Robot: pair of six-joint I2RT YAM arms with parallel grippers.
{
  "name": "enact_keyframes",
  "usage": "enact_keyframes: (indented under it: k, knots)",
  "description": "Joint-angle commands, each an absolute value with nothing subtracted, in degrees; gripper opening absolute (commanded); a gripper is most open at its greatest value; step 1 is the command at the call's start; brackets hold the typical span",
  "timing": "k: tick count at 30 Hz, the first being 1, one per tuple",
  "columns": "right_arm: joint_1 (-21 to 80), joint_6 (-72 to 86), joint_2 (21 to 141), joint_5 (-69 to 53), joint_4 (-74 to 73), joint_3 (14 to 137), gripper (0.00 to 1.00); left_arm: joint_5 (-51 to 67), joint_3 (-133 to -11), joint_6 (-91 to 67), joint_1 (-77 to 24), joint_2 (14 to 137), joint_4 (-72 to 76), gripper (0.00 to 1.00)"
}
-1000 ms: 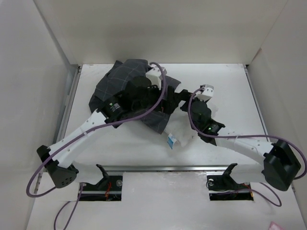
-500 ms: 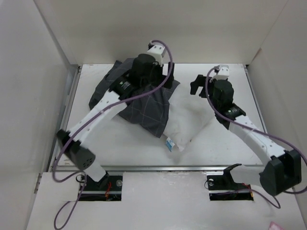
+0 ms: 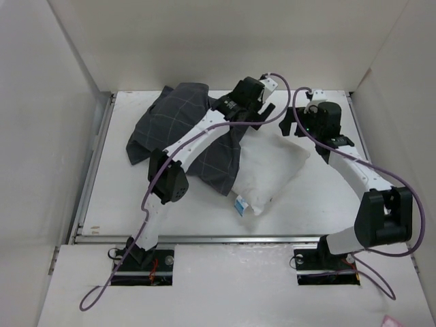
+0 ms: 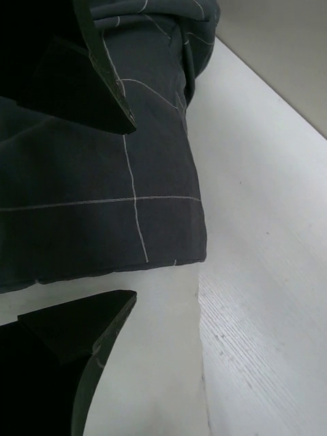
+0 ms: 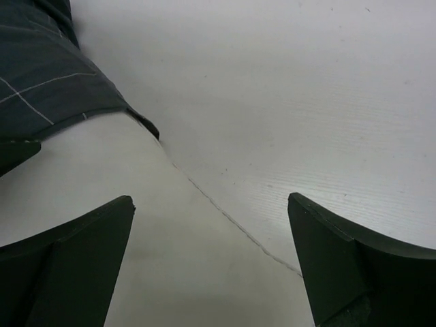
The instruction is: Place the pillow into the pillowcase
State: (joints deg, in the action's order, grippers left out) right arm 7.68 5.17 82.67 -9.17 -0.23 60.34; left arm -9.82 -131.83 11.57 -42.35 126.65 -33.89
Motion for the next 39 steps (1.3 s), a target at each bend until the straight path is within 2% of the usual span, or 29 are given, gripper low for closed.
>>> enact_keyframes:
  k: [1,4,6,8,9,11,15,17,18,21,26,30,33,35,37,39]
  knots:
    - [5.71,5.97,80.77,-17.21,4.56,59.16,1.0,-17.74,-132.19,15.3,-43.24,125.33,-31.99,1.0]
    - [4.31,7.2,82.44,-18.98,5.1,59.15,1.0,-14.69,-131.57,16.08,-43.24,126.65,-31.29,1.0]
    - [3.61,7.21,83.32,-20.12,5.1,59.85,1.0,-15.2,-130.87,16.79,-43.24,127.87,-29.98,0.91]
    - [3.08,7.21,83.94,-22.31,5.1,59.85,0.99,-21.77,-130.09,16.17,-43.24,128.93,-28.48,0.81]
    - [3.08,7.21,83.94,-22.93,5.1,59.85,0.99,-24.15,-128.34,16.17,-43.24,128.94,-27.61,0.68]
    - [3.08,6.68,83.94,-23.9,5.1,59.85,0.99,-29.08,-127.53,16.17,-43.24,129.46,-25.93,0.59]
    - [3.08,6.68,84.46,-24.52,5.62,59.33,0.99,-26.64,-126.83,16.79,-43.77,129.46,-25.31,0.54]
    - [3.08,6.68,85.08,-24.52,5.62,59.33,0.99,-24.97,-126.3,16.79,-43.77,130.07,-24.62,0.47]
    - [3.08,6.68,85.69,-25.04,5.62,59.85,0.99,-24.96,-126.3,16.79,-43.77,130.08,-24.61,0.33]
    - [3.08,6.68,87.53,-25.92,5.62,60.46,0.99,-24.96,-126.3,16.27,-43.77,130.08,-22.77,0.0]
    - [3.08,6.15,92.45,-31.18,6.58,61.61,1.0,-24.96,-127.0,13.89,-44.3,129.21,-18.38,0.0]
    - [3.08,9.57,97.54,-44.09,15.63,61.61,1.0,-21.01,-127.53,13.36,-44.82,127.27,-15.12,0.0]
    - [3.69,10.2,100.27,-52.98,20.65,62.13,1.0,-23.11,-127.01,13.36,-46.84,125.68,-13.62,0.0]
    - [4.39,9.33,102.29,-54.92,17.86,63.54,0.98,-27.39,-124.72,14.84,-47.72,123.67,-12.3,0.0]
    - [6.06,6.44,105.1,-56.24,15.22,66.0,0.86,-29.7,-123.4,14.85,-48.6,122.52,-11.51,0.0]
    - [7.11,4.31,106.52,-58.26,11.44,68.1,0.66,-30.32,-122.78,14.33,-49.22,120.94,-11.51,0.0]
